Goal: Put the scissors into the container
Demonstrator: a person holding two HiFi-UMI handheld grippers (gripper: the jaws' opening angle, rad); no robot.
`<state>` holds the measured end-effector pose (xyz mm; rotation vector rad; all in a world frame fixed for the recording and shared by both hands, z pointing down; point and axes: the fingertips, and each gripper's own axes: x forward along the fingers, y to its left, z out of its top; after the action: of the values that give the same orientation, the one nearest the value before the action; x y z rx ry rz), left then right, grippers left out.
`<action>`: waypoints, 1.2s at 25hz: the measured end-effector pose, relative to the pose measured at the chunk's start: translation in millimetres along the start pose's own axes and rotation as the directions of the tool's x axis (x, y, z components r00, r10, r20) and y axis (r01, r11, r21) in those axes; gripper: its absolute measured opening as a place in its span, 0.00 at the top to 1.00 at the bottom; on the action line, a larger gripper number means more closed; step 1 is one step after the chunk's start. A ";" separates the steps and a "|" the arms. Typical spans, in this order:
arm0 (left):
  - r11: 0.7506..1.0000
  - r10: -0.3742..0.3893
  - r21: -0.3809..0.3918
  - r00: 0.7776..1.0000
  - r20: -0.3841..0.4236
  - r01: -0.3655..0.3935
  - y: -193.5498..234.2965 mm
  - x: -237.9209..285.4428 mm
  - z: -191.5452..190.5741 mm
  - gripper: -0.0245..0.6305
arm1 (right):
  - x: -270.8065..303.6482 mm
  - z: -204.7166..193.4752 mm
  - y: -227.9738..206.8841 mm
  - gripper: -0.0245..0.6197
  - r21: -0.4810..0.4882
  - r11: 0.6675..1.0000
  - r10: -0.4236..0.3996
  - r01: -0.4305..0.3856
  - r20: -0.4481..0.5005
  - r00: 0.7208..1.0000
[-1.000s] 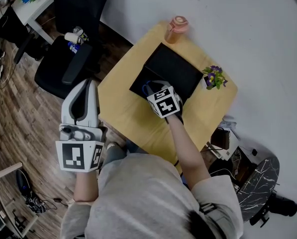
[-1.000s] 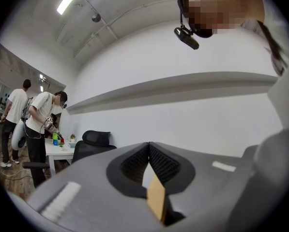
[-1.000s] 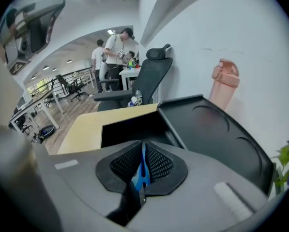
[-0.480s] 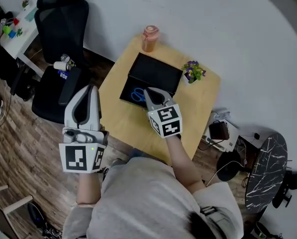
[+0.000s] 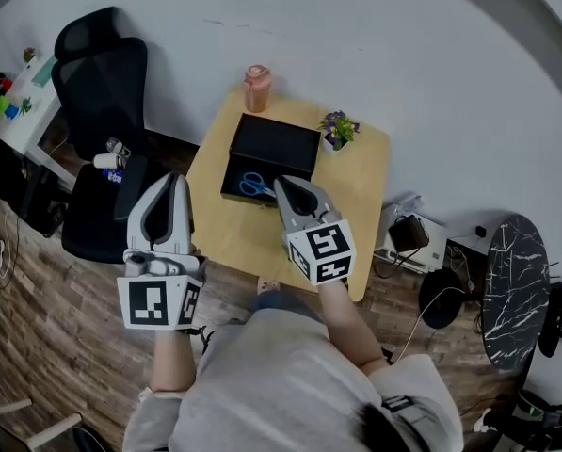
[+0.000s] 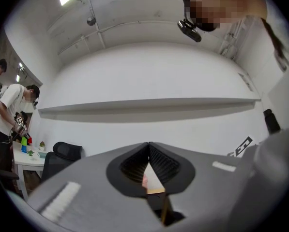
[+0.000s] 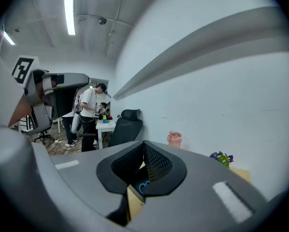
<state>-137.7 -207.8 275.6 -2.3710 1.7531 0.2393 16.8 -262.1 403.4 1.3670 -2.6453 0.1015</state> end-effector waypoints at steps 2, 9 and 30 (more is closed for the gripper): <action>1.000 -0.017 -0.004 1.000 0.008 0.017 -3.0 -5.5 4.3 0.87 | -15.7 11.5 1.7 0.95 0.005 1.000 -0.028 0.028 0.033 0.999; 0.998 -0.062 -0.015 0.997 0.041 0.063 -9.3 -24.0 18.4 0.87 | -65.9 46.6 7.8 0.95 0.013 0.993 -0.116 0.115 0.134 0.984; 0.989 -0.138 -0.030 0.986 0.093 0.142 -18.5 -60.1 44.4 0.87 | -171.4 98.8 28.8 0.95 0.004 0.946 -0.308 0.324 0.322 0.895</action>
<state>-138.3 -136.0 247.7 -2.4541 1.5473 0.3556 79.7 -120.9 276.5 1.9184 -2.5936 -0.2452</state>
